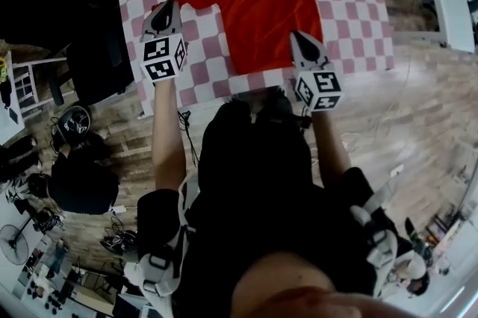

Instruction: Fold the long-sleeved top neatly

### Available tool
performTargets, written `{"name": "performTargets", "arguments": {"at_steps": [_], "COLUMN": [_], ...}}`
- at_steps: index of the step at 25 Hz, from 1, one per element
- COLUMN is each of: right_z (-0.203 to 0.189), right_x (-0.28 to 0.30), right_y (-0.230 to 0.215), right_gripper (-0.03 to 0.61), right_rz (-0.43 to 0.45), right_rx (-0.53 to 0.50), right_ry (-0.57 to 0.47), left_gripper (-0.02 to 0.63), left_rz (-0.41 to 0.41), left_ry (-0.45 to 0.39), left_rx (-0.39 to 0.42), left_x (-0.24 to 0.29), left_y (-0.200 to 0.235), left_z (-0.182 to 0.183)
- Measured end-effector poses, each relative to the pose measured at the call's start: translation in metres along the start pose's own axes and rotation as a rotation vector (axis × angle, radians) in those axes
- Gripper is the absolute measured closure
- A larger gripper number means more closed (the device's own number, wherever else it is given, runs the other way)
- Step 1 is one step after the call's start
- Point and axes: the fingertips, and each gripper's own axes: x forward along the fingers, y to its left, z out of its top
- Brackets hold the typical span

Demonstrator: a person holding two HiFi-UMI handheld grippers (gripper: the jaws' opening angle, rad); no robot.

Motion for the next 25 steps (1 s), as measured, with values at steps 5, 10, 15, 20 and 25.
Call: {"name": "performTargets", "arguments": {"at_steps": [5,10,15,20,25], "right_z": [-0.004,-0.010,-0.022,-0.037,-0.053], "right_x": [-0.017,-0.034,-0.052,-0.065,-0.074], "right_y": [-0.043,-0.084,-0.123,-0.158,-0.189], "right_gripper": [0.569,0.569,0.569,0.569,0.569], "right_rz": [-0.018,-0.023,-0.032,-0.038,-0.038], "right_rx": [0.020,0.029,0.046,0.059,0.069], "right_ry": [-0.007,-0.003,0.010,0.030,0.054], "left_gripper": [0.591,0.591,0.591,0.591,0.591], "left_rz": [-0.059,-0.136,-0.194,-0.249,-0.298], "left_ry": [0.004,0.019,0.042,0.080,0.126], "left_rx": [0.119,0.203,0.256,0.305,0.326], "left_x": [0.019,0.041,0.063,0.088,0.113], "left_y": [-0.065,-0.136,-0.208,-0.276,-0.338], "left_z": [0.018,0.024,0.017,-0.004,-0.038]}}
